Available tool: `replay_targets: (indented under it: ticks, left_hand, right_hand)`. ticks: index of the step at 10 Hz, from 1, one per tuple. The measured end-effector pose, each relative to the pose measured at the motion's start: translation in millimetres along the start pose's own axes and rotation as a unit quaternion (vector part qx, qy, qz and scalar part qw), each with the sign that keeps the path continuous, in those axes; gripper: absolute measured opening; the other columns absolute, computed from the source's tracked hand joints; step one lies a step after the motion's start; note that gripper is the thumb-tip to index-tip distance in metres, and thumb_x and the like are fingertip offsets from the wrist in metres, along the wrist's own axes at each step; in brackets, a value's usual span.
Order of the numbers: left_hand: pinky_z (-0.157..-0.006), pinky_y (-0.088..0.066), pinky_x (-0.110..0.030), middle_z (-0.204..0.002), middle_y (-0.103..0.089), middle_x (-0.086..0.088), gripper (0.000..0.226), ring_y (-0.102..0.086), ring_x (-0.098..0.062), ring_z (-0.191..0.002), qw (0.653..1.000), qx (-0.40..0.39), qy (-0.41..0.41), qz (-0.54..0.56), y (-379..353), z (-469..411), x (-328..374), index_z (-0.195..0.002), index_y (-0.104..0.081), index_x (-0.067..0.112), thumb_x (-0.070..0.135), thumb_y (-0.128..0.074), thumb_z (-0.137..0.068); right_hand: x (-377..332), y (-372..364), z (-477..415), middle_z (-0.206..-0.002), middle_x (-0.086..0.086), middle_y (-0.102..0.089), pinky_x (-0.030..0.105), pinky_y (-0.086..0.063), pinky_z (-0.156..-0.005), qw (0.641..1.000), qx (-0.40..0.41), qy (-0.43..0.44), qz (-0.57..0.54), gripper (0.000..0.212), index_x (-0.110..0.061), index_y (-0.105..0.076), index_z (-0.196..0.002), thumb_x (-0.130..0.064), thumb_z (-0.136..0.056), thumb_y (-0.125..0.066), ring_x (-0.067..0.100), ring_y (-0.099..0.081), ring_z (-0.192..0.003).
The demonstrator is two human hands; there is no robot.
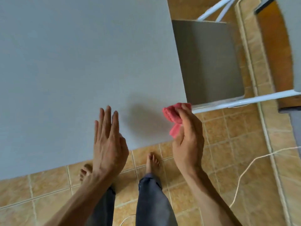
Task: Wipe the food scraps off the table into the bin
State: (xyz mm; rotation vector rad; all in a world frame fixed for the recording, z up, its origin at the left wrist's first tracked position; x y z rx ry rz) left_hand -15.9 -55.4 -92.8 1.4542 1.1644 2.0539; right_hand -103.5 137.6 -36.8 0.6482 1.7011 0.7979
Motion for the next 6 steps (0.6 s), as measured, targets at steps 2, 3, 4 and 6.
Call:
replay_targets:
  ticks: [2,3,4,6]
  left_hand:
    - [-0.124,-0.003,-0.046,-0.165,-0.003,-0.012,0.063,0.006,-0.027,-0.152,0.996,-0.071,-0.028,-0.052,-80,-17,79,-0.156,-0.012,0.007,0.017,-0.031,-0.097]
    - [-0.124,0.006,-0.041,-0.164,0.004,-0.012,0.066,0.014,-0.024,-0.151,0.994,-0.081,0.016,-0.070,-83,-16,77,-0.156,-0.003,0.007,0.020,-0.034,-0.099]
    - [-0.123,0.008,-0.039,-0.164,0.009,-0.012,0.076,0.017,-0.024,-0.151,0.988,-0.095,0.030,-0.115,-67,-7,72,-0.155,-0.007,0.001,0.012,-0.048,-0.092]
    - [-0.124,0.005,-0.040,-0.164,0.011,-0.011,0.071,0.020,-0.025,-0.150,0.985,-0.112,0.033,-0.127,15,-5,113,-0.156,-0.005,0.005,0.016,-0.042,-0.097]
  right_hand:
    - [54,-56,-1,-0.168,0.004,-0.027,0.056,-0.025,-0.123,0.972,-0.180,0.056,0.142,0.053,-0.023,-0.037,-0.157,-0.037,-0.106,-0.033,0.027,-0.013,-0.158]
    - [65,-70,-3,-0.172,0.005,-0.005,0.061,-0.006,-0.125,0.942,-0.241,0.090,0.217,0.062,-0.034,-0.014,-0.162,-0.056,-0.105,-0.018,0.033,0.004,-0.158]
    - [69,-70,-4,-0.172,0.003,0.001,0.061,0.003,-0.125,0.940,-0.260,0.067,0.210,0.058,-0.037,-0.008,-0.162,-0.054,-0.106,-0.011,0.033,0.009,-0.158]
    - [35,-29,-41,-0.172,0.006,-0.002,0.064,0.001,-0.123,0.913,-0.377,-0.028,0.153,0.058,-0.038,-0.010,-0.159,-0.057,-0.105,-0.010,0.033,0.006,-0.158]
Point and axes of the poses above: each hand's wrist, its own z-axis away from the middle knuckle, its own y-axis out of the back of the hand, x = y × z, the point moved 5 cm from there along -z, towards the middle knuckle
